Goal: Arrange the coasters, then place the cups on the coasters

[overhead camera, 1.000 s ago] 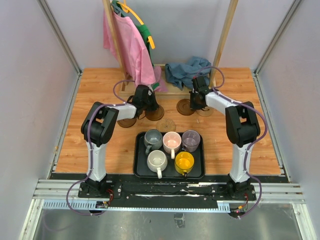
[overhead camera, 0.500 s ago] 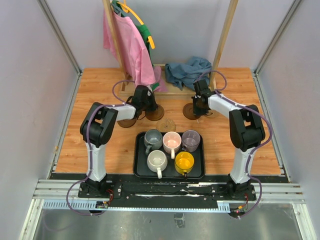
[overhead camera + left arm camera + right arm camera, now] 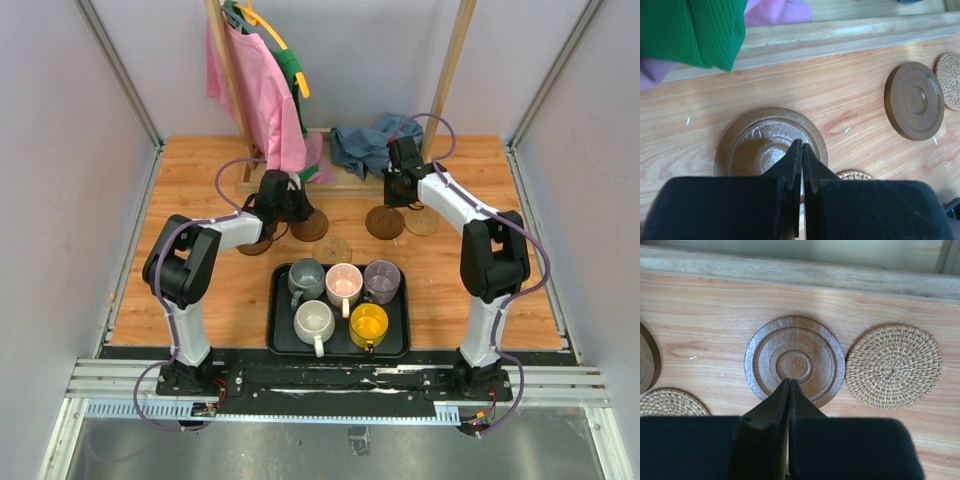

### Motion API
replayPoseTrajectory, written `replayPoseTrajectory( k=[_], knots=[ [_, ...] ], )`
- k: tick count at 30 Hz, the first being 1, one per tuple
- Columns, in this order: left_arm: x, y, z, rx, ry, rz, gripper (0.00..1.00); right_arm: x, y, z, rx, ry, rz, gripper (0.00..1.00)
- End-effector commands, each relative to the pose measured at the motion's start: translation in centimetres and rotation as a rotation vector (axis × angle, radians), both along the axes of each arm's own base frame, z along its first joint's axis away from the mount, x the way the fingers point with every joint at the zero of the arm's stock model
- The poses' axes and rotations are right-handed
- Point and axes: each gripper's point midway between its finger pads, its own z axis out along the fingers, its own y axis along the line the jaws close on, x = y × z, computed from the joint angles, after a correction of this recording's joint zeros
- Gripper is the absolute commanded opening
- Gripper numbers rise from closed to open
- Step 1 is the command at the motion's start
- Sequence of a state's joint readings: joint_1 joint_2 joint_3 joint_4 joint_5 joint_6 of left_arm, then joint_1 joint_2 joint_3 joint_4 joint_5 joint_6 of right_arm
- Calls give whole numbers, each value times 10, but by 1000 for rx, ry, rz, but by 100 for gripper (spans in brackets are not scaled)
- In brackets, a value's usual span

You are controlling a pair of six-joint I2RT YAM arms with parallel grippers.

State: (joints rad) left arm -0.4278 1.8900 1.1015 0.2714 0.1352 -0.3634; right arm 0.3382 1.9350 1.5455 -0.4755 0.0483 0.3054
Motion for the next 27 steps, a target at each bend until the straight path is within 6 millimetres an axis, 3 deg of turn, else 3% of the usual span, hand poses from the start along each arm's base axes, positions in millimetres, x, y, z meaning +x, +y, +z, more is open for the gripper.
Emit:
replayPoseTrajectory(
  k=[1,8,12,15,20,27],
  knots=[
    [-12,0,-7,21,13,-26,1,-6,-2,-26,-48,71,7,1],
    [-26,4,-35,61,77,-29,0,-6,-29,-34,-86,75,-69,1],
    [-25,8,-47,94,114,-4,1,-9,-47,-28,-59,66,-117,1],
    [-23,8,-55,109,140,5,0,-13,-46,-28,-32,76,-94,1],
    [-25,7,-64,104,163,9,1,-21,-1,-18,62,71,80,1],
    [-28,8,-65,97,171,19,0,-44,81,-13,126,66,327,1]
  ],
)
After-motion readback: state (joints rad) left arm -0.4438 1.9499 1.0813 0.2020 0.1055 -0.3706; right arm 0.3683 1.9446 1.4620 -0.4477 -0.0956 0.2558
